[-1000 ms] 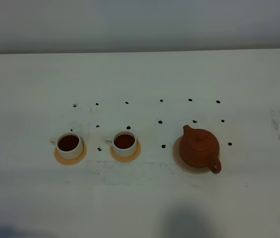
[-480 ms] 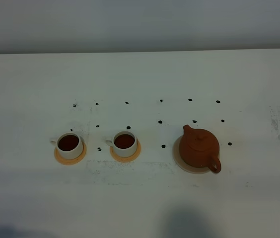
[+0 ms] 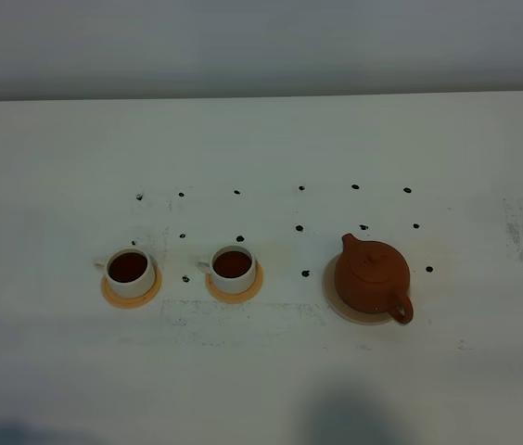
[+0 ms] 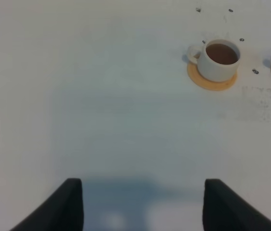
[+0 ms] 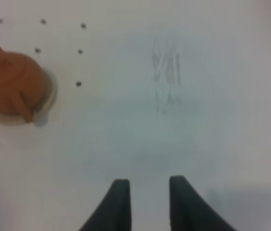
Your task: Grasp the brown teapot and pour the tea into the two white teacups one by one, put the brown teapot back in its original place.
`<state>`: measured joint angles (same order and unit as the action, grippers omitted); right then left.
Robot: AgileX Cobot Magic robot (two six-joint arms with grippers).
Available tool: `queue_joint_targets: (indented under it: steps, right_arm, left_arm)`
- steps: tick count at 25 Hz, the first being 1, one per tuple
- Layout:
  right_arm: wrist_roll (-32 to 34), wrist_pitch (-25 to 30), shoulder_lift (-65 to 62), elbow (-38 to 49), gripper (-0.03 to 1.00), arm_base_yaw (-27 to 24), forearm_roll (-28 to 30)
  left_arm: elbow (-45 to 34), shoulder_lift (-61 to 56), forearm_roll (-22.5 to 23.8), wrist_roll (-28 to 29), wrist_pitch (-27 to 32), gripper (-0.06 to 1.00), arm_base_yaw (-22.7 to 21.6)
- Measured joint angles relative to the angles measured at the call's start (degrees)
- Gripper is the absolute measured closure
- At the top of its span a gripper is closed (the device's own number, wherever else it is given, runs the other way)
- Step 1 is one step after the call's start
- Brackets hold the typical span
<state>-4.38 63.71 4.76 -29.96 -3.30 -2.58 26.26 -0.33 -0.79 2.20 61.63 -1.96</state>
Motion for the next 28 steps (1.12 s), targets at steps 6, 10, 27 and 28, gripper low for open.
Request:
queue_joint_targets:
  steps: [6,10,27,28]
  right_arm:
    - [0.3,0.0,-1.0,0.0,0.74,0.0,0.8]
    - [0.3,0.0,-1.0,0.0,0.74,0.0,0.8]
    - [0.3,0.0,-1.0,0.0,0.74,0.0,0.8]
    - [0.3,0.0,-1.0,0.0,0.74,0.0,0.8]
  left_arm:
    - [0.0,0.0,0.0,0.0,0.0,0.41,0.0]
    - [0.0,0.0,0.0,0.0,0.0,0.41,0.0]
    - [0.0,0.0,0.0,0.0,0.0,0.41,0.0]
    - [0.0,0.0,0.0,0.0,0.0,0.41,0.0]
